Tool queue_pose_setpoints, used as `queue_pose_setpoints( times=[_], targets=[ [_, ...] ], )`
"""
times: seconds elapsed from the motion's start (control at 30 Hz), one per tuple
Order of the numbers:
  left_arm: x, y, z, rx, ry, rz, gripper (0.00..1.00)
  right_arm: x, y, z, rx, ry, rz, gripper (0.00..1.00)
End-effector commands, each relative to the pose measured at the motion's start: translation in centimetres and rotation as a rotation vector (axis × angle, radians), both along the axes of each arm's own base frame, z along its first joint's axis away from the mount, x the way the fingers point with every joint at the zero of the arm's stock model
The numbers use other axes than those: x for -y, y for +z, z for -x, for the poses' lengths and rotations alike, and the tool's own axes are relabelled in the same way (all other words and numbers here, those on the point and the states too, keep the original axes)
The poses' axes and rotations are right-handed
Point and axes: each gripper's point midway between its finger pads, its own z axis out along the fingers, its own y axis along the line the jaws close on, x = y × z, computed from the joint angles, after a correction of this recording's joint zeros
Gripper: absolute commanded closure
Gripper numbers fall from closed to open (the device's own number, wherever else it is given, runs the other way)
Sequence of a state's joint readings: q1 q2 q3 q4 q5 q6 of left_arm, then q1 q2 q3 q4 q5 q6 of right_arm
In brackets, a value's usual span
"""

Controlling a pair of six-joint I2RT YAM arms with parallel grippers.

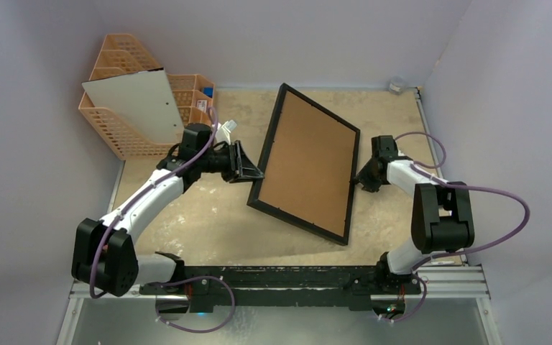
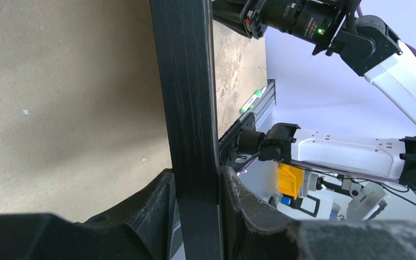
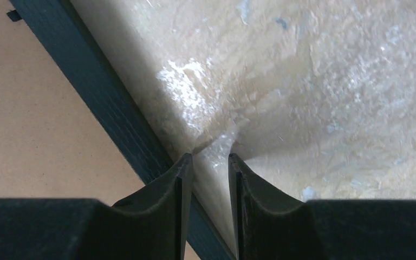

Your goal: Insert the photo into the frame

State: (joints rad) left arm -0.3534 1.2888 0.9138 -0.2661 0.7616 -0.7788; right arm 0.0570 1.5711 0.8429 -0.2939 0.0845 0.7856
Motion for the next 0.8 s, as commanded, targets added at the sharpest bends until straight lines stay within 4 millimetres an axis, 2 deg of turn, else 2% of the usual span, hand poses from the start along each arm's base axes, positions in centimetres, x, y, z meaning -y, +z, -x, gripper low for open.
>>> queue_pose_setpoints(
  times=[0.0, 0.07, 0.23, 0.4, 0.63, 0.7, 0.77],
  targets=[
    [2.0, 4.8, 0.4, 0.094, -0.136, 0.155, 1.0, -3.0, -1.6, -0.3, 0.005, 0.13, -0.132, 0.65],
    [2.2, 4.9, 0.4, 0.083, -0.147, 0.161, 0.95, -3.7, -2.2, -0.2, 0.005, 0.172, -0.158, 0.66],
    [2.7, 5.1, 0.0, 0.063, -0.158, 0.16, 0.71, -4.6, -3.0, -0.1, 0.01, 0.22, -0.203, 0.66],
    [3.7, 4.7, -0.7, 0.053, -0.165, 0.146, 0.62, -5.2, -3.4, -0.1, 0.017, 0.251, -0.234, 0.66],
    [4.3, 4.7, -2.0, 0.051, -0.122, 0.131, 0.56, -5.9, -3.5, 0.1, 0.019, 0.285, -0.27, 0.66],
    [4.2, 4.8, -2.3, 0.057, -0.102, 0.119, 0.58, -5.9, -3.5, 0.1, 0.02, 0.29, -0.272, 0.66],
    [4.0, 4.8, -2.8, 0.069, -0.08, 0.091, 0.66, -5.9, -3.4, -0.1, 0.03, 0.302, -0.268, 0.66]
  ],
)
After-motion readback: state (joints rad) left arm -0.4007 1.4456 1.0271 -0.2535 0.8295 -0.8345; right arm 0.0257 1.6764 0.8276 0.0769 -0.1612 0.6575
